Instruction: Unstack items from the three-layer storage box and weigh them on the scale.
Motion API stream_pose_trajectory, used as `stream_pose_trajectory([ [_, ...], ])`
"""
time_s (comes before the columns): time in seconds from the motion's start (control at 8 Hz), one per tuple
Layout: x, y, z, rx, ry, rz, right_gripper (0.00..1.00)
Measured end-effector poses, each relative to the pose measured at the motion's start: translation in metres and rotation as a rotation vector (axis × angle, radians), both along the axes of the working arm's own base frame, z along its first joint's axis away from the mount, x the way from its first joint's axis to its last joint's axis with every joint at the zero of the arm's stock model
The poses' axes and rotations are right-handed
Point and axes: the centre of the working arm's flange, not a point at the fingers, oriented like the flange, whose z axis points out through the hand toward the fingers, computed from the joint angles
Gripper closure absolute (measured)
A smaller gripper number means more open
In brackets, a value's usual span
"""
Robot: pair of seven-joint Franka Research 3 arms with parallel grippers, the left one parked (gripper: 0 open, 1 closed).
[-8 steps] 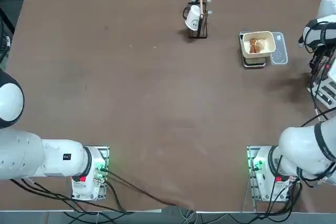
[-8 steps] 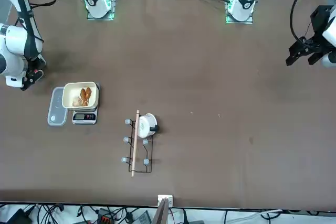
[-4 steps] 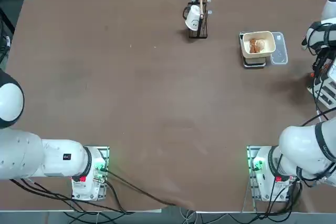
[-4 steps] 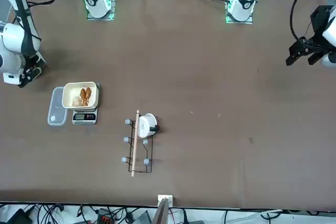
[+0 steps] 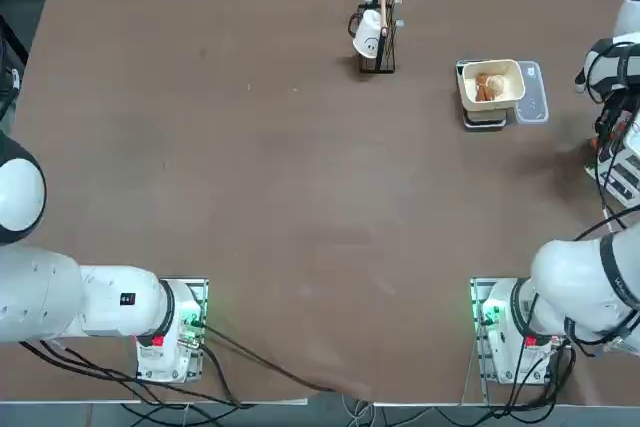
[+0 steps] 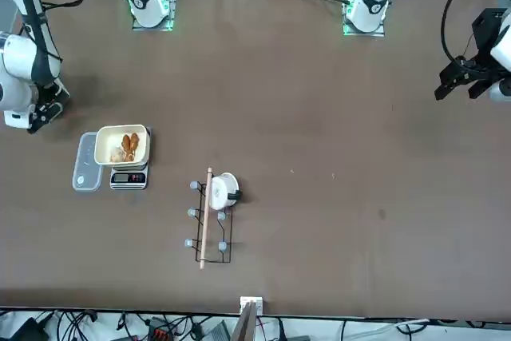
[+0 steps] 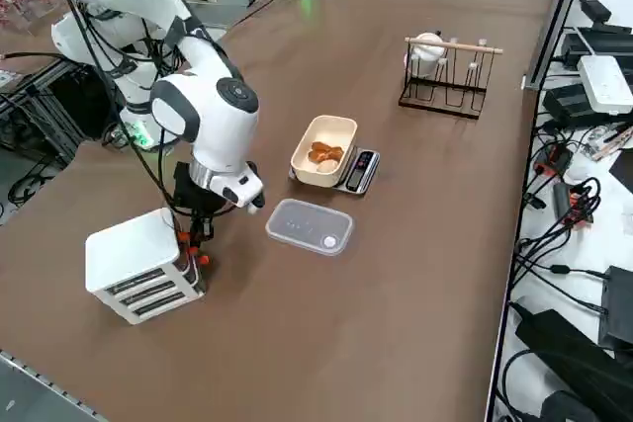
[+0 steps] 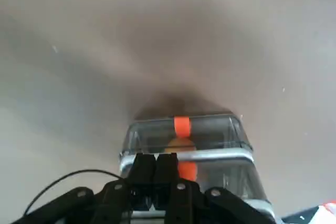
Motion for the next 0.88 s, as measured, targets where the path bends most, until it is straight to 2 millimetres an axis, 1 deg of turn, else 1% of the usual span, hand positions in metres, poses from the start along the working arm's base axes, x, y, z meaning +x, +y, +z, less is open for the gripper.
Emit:
stream_pose_trajectory([
  [0.25,0.027,0.024,0.022,0.024,-0.05,0.002,0.96],
  [0.38,0.034,0.032,0.022,0.027,-0.062,0.015,0.88],
  [0.5,0.036,0.033,0.011,0.034,-0.075,0.023,0.83],
  [0.62,0.036,0.029,-0.005,0.034,-0.078,0.036,0.64],
  [0.75,0.032,0.019,-0.02,0.022,-0.072,0.052,0.56],
  [0.88,0.025,0.004,-0.028,0.009,-0.065,0.054,0.56],
])
